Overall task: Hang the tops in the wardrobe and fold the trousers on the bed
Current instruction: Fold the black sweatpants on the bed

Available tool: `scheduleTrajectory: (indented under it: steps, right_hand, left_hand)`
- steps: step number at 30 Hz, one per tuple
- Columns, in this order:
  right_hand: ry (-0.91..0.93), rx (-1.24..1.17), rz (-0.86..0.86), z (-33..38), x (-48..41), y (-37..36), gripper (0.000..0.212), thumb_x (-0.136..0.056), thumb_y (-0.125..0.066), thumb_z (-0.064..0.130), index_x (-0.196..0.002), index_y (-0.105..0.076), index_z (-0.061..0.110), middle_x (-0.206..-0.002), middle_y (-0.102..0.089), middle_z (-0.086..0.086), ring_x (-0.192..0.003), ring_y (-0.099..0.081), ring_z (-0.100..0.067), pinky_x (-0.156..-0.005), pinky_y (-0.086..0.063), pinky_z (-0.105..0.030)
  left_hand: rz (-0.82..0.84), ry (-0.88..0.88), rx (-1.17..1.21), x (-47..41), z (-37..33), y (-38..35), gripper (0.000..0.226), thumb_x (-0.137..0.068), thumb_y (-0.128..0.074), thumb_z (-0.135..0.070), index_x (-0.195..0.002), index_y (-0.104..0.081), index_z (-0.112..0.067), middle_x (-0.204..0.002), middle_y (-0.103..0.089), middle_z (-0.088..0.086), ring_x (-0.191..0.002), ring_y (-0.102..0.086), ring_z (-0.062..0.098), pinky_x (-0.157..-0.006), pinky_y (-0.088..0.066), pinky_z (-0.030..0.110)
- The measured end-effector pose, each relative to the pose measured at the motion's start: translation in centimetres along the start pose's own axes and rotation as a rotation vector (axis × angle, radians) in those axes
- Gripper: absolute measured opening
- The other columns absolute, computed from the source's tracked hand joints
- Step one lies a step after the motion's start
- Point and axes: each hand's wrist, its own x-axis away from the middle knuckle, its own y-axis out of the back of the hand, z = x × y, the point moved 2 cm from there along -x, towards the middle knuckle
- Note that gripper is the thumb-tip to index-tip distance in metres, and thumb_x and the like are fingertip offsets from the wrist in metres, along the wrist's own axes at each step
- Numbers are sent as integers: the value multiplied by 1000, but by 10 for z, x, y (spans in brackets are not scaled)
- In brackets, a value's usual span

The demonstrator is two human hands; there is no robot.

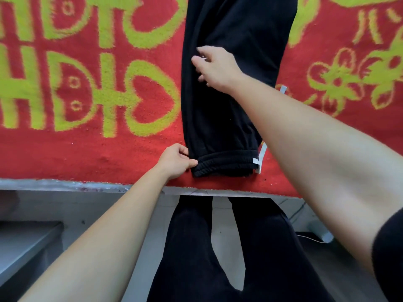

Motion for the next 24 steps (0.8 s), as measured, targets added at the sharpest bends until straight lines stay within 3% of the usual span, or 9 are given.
scheduleTrajectory:
  steps: [3,5,8,10,12,15,18,20,24]
  right_hand:
    - [-112,52,-454,-38,31,32,33,-95,-54,43,-120,-59,23,-109,-57,5,-96,-56,-12,-88,-43,-28]
    - [-324,48,-597,-74,66,35,53,-88,-58,57,-125,-51,20,-120,-52,-1,-110,-55,-20,-94,-41,-34]
    - [-665,-51,-354,-123,117,12,77,-82,-59,72,-131,-47,15,-132,-55,-7,-125,-52,-30,-98,-39,-38]
    - [-648,-64,-152,-144,143,-10,69,-89,-53,70,-128,-56,14,-126,-64,-9,-120,-57,-31,-92,-42,-36]
    - [-607,-62,-118,-153,164,-26,59,-94,-49,66,-115,-64,13,-105,-69,-5,-101,-64,-27,-81,-45,-30]
    - [-628,-157,-140,-157,185,-34,47,-94,-52,63,-97,-59,17,-79,-58,9,-66,-57,-12,-62,-39,-16]
    - [-650,-179,-42,-166,202,-38,47,-94,-55,61,-93,-58,14,-89,-64,-4,-89,-61,-30,-78,-46,-35]
    - [-667,-214,5,-169,214,-39,46,-94,-57,58,-92,-57,12,-93,-67,-10,-95,-66,-36,-88,-52,-44]
    - [-716,-267,79,-171,226,-36,48,-92,-62,55,-99,-61,7,-102,-69,-10,-102,-68,-37,-96,-53,-49]
  left_hand:
    - [21,34,57,4,-1,0,25,-85,-75,-17,-102,-57,-13,-85,-64,2,-71,-58,13,-61,-44,27]
    - [0,47,113,8,-2,-4,20,-87,-73,-22,-96,-56,-19,-86,-62,-1,-70,-55,11,-59,-41,25]
    - [-54,72,184,11,-2,-11,30,-86,-74,-23,-107,-54,-15,-90,-61,0,-73,-55,11,-65,-48,26]
    - [-43,90,222,11,-2,-16,28,-86,-72,-20,-105,-52,-13,-93,-62,5,-80,-60,18,-76,-54,32]
    - [-18,110,263,14,-2,-22,19,-86,-68,-11,-94,-50,-13,-96,-65,11,-87,-66,26,-83,-58,41]
    - [-24,140,239,24,5,-28,18,-83,-63,-6,-101,-59,-5,-96,-67,14,-83,-67,26,-69,-60,36]
    - [30,215,203,36,21,-33,36,-81,-62,-6,-114,-60,5,-94,-63,14,-83,-62,25,-78,-61,42]
    - [68,249,196,44,30,-37,27,-81,-61,-5,-107,-62,0,-95,-64,13,-82,-63,26,-86,-59,45]
    - [54,272,191,54,38,-47,23,-83,-60,-2,-106,-62,0,-103,-71,18,-89,-72,31,-85,-59,43]
